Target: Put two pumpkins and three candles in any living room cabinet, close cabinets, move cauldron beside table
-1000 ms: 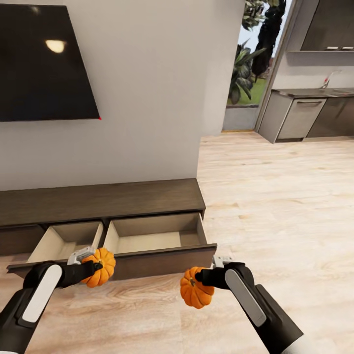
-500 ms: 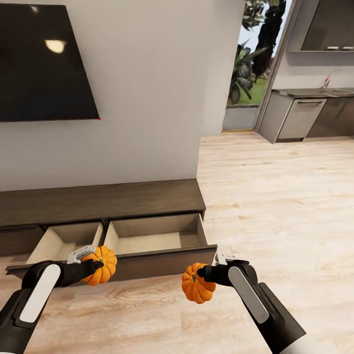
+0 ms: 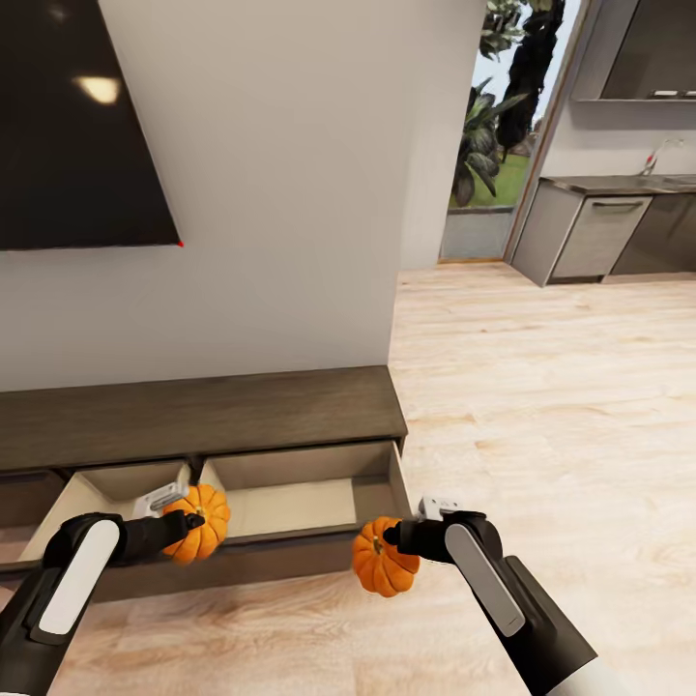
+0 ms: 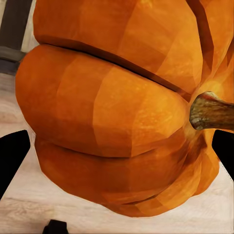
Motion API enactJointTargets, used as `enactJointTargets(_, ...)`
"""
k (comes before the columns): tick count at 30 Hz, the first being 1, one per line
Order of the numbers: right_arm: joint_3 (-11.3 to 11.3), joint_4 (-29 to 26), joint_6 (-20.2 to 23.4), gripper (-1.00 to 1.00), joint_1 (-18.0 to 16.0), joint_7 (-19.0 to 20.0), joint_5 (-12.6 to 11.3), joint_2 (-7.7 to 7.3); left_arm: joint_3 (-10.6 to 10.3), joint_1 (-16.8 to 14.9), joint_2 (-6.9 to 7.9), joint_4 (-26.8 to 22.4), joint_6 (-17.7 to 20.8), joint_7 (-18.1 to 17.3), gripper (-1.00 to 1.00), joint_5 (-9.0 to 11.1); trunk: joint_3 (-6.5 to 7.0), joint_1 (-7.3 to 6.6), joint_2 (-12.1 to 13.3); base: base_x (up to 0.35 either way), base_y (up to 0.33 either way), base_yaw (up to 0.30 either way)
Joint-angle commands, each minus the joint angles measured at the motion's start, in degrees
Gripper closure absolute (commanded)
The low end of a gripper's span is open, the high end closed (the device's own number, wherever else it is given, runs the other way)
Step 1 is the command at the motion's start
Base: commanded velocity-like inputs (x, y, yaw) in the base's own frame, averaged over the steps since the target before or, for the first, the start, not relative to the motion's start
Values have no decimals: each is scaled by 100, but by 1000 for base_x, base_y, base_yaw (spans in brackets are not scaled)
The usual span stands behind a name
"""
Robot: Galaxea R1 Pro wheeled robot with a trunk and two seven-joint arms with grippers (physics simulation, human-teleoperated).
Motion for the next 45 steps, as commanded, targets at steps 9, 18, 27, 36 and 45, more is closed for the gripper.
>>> enactJointTargets(9,19,-10,-19,100,-6,56,-66,9,11,-4,-2,-2,17,46,100,81,-5,3,-2,279,-30,0)
enactJointTargets(18,23,-3,-17,100,-6,188,7,150,6,-4,11,-2,17,46,100,257,-3,3,-2,227,0,165)
enactJointTargets(27,16,-6,-20,100,-6,206,19,163,-5,-4,-1,14,15,46,100,284,-3,3,-2,106,-83,110)
enactJointTargets(36,30,32,-284,100,-6,215,17,175,-30,-4,-9,57,9,48,100,282,-3,3,-2,64,-18,2)
enactJointTargets(45,603,1475,-1404,100,-601,211,568,1004,-102,-98,-93,496,-61,111,100,184,-3,3,-2,2,0,0)
